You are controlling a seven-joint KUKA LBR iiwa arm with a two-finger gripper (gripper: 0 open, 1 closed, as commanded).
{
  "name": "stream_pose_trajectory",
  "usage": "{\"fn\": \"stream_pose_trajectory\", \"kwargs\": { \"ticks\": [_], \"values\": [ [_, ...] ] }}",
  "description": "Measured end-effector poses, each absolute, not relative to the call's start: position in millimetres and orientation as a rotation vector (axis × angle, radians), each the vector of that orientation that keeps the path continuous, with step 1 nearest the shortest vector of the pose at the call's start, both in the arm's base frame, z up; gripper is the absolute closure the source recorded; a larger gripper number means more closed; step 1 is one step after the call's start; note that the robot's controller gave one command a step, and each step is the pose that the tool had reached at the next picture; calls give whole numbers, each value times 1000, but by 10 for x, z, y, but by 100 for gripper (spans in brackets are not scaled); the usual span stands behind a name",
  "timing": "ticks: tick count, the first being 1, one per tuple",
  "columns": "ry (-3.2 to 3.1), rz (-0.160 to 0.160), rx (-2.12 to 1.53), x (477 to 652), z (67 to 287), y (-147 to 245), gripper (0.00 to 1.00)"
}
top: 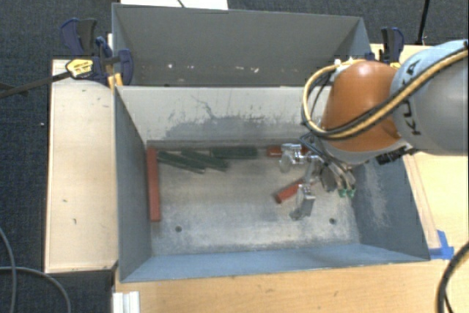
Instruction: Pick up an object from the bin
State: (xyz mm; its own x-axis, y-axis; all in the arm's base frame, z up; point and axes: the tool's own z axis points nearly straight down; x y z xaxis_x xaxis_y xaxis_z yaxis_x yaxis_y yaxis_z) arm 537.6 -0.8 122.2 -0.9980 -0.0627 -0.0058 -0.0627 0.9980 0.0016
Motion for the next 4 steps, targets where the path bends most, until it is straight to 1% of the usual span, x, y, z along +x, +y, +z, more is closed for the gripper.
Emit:
{"fn": "stream_pose_trajectory", "kwargs": {
  "ticks": [1, 2, 3, 4],
  "values": [
    [3117, -1, -373, 5534, 828, -64, 0],
    [3092, 0, -538, 5674, 705, -803, 100],
    [3092, 0, -536, 5674, 705, -803, 100],
    [3086, 0, -576, 5426, 1956, -851, 100]
  ]
}}
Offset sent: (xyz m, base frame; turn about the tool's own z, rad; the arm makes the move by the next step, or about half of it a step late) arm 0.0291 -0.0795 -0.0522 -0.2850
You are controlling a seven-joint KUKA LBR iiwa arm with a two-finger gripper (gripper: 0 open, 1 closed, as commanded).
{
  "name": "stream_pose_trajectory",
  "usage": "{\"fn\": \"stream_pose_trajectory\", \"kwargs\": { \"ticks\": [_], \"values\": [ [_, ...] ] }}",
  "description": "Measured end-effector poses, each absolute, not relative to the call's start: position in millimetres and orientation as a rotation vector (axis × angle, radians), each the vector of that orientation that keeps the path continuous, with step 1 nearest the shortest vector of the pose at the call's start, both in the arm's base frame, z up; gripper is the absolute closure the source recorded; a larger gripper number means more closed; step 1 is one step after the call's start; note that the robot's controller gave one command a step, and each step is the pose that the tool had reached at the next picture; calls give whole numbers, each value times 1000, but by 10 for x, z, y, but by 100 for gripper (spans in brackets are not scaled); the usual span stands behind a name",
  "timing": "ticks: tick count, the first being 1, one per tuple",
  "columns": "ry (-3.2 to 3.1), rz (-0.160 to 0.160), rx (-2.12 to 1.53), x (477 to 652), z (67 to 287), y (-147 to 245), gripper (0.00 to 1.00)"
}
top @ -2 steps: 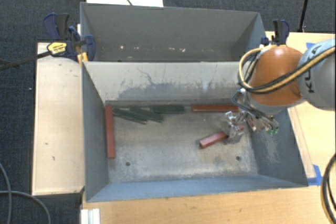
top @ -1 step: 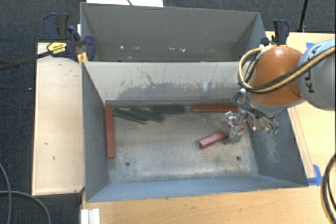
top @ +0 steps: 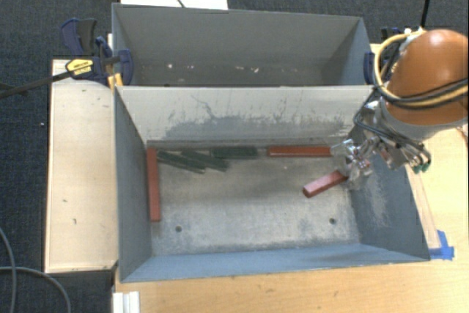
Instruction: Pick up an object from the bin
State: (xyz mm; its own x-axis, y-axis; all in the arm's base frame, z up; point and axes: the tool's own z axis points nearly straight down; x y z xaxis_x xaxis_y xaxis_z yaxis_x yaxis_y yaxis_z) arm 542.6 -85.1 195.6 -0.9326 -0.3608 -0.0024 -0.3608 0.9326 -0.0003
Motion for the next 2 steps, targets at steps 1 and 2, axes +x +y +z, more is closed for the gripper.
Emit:
{"fn": "stream_pose_trajectory", "kwargs": {
  "ticks": [1, 2],
  "values": [
    [3086, 1, -574, 5426, 1955, -851, 100],
    [3089, 3, -572, 5509, 2269, -1118, 100]
  ]
}}
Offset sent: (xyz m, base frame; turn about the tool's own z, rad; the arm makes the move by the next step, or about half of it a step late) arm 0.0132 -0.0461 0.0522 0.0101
